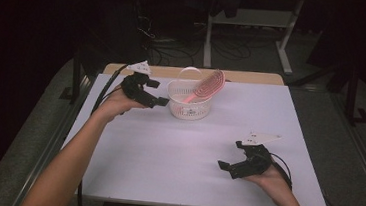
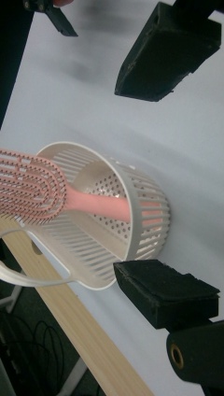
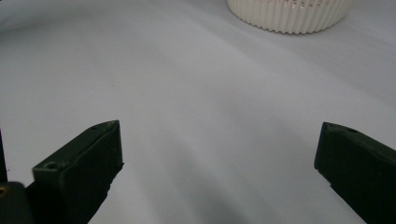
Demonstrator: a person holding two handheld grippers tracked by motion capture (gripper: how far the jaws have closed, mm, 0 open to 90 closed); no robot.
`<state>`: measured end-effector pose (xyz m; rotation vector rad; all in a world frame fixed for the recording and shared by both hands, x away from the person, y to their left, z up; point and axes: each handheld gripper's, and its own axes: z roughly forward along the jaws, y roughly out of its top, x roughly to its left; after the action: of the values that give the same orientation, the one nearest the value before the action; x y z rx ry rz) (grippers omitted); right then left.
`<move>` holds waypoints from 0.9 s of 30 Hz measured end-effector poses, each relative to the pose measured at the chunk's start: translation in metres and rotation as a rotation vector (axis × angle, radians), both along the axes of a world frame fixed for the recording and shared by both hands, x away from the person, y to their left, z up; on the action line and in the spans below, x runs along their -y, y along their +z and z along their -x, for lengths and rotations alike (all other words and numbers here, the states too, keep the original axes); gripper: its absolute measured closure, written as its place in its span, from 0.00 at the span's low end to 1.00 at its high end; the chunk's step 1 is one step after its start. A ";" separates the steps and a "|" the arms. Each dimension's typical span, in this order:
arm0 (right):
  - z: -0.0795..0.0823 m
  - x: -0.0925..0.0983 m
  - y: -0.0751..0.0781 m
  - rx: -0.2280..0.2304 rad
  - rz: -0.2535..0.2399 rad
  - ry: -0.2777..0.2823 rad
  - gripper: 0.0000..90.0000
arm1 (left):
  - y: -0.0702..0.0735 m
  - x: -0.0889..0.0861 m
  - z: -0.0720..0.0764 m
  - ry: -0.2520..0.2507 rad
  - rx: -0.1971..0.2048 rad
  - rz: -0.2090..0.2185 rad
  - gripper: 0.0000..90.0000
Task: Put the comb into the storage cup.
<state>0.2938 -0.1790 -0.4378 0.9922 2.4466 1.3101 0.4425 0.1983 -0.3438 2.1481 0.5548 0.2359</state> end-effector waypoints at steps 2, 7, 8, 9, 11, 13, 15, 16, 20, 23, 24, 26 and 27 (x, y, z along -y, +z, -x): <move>0.000 0.000 0.000 0.001 0.000 0.001 0.01 | -0.001 -0.001 0.005 -0.002 0.002 -0.008 0.12; 0.000 0.000 0.000 0.001 0.002 -0.002 0.01 | -0.006 -0.006 0.015 0.002 -0.006 -0.011 0.11; 0.000 0.000 0.000 0.000 0.001 -0.005 0.01 | -0.007 -0.007 0.017 0.002 -0.010 -0.014 0.11; 0.000 0.000 0.000 0.000 0.001 -0.005 0.01 | -0.009 -0.007 0.019 0.006 -0.013 -0.017 0.11; 0.000 0.000 0.000 0.000 0.002 -0.005 0.01 | -0.011 -0.008 0.023 0.003 -0.010 -0.026 0.11; 0.000 0.000 0.000 0.002 0.002 -0.006 0.01 | -0.012 -0.009 0.028 0.006 -0.011 -0.026 0.11; 0.000 0.001 0.000 0.006 0.001 -0.008 0.01 | -0.014 -0.011 0.034 0.004 -0.003 -0.021 0.11; 0.000 0.001 0.000 0.004 0.000 -0.009 0.01 | -0.015 -0.011 0.036 0.004 -0.003 -0.015 0.11; 0.000 0.002 0.000 0.004 -0.003 -0.014 0.01 | -0.021 -0.015 0.044 0.012 0.000 0.002 0.11; 0.000 0.003 0.000 0.005 -0.006 -0.018 0.01 | -0.026 -0.017 0.050 0.010 -0.001 0.011 0.11; 0.001 0.004 0.000 0.005 -0.006 -0.018 0.01 | -0.027 -0.018 0.053 0.010 -0.002 0.009 0.11; 0.001 0.005 -0.001 0.003 -0.004 -0.018 0.01 | -0.029 -0.020 0.057 0.009 -0.002 0.008 0.11; 0.001 0.005 -0.002 0.000 -0.002 -0.019 0.01 | -0.030 -0.020 0.059 0.011 0.000 0.010 0.11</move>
<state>0.2929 -0.1840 -0.4399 1.0131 2.4306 1.3072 0.3838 0.2187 -0.3737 2.1361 0.5664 0.2384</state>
